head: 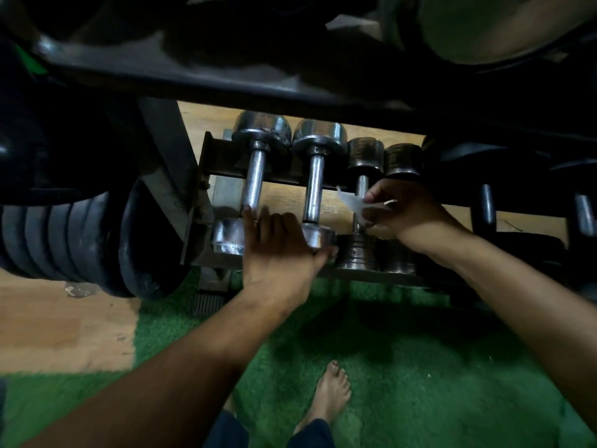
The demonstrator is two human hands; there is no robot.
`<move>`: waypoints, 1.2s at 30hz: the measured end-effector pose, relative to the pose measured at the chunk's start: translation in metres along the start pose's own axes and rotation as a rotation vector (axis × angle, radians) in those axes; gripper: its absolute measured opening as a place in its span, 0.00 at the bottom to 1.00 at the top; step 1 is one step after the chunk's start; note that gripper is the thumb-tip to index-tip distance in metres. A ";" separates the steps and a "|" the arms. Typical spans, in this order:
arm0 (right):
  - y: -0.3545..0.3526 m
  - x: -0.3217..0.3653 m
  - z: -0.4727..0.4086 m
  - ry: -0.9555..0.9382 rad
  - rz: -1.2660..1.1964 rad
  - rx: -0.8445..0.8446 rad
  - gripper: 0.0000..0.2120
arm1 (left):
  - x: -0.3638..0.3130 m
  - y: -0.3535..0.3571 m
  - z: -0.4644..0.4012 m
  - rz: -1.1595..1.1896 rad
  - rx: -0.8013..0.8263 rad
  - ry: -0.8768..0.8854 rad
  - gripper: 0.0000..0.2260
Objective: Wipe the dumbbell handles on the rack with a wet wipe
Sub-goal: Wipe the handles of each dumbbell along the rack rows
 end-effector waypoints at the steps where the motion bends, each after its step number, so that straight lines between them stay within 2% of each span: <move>1: -0.004 -0.004 0.003 0.022 -0.024 -0.008 0.12 | -0.003 -0.001 0.003 -0.014 -0.009 -0.018 0.41; 6: -0.021 -0.011 0.007 0.054 0.028 0.052 0.06 | -0.032 -0.017 0.025 0.043 0.022 -0.033 0.42; 9: -0.027 -0.008 0.005 0.013 0.091 0.053 0.06 | -0.060 -0.025 0.038 0.067 0.016 0.096 0.39; 12: -0.025 -0.007 -0.004 0.000 0.138 0.056 0.05 | -0.085 -0.017 0.045 0.069 0.096 0.187 0.38; 15: -0.016 -0.003 -0.012 -0.102 0.285 0.045 0.08 | -0.094 0.001 0.046 0.031 0.202 0.174 0.41; 19: 0.004 -0.011 -0.021 -0.118 0.327 0.096 0.12 | -0.092 0.012 0.046 -0.028 0.281 0.182 0.46; 23: 0.030 -0.004 -0.016 -0.303 0.488 0.346 0.07 | -0.087 0.010 0.044 -0.084 0.336 0.239 0.47; 26: 0.029 0.003 -0.016 -0.375 0.540 0.464 0.08 | -0.084 0.011 0.042 -0.111 0.346 0.270 0.46; 28: 0.026 0.005 -0.021 -0.404 0.552 0.429 0.08 | -0.082 0.012 0.042 -0.118 0.348 0.286 0.46; 31: 0.023 0.008 -0.026 -0.454 0.682 0.203 0.08 | -0.082 0.012 0.041 -0.120 0.343 0.298 0.44; 32: 0.025 0.007 -0.025 -0.446 0.703 0.197 0.09 | -0.082 0.012 0.041 -0.126 0.340 0.300 0.43; 36: 0.040 0.004 -0.017 -0.349 0.660 0.388 0.13 | -0.083 0.012 0.041 -0.147 0.347 0.304 0.43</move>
Point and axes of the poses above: each hand's wrist, its own z-axis away from the middle knuckle, its own y-axis out of the palm, x = y × z, the point moved 6 cm from there along -z, towards the middle knuckle, and after that the axes turned 10 degrees about -x, right-handed, at the moved point
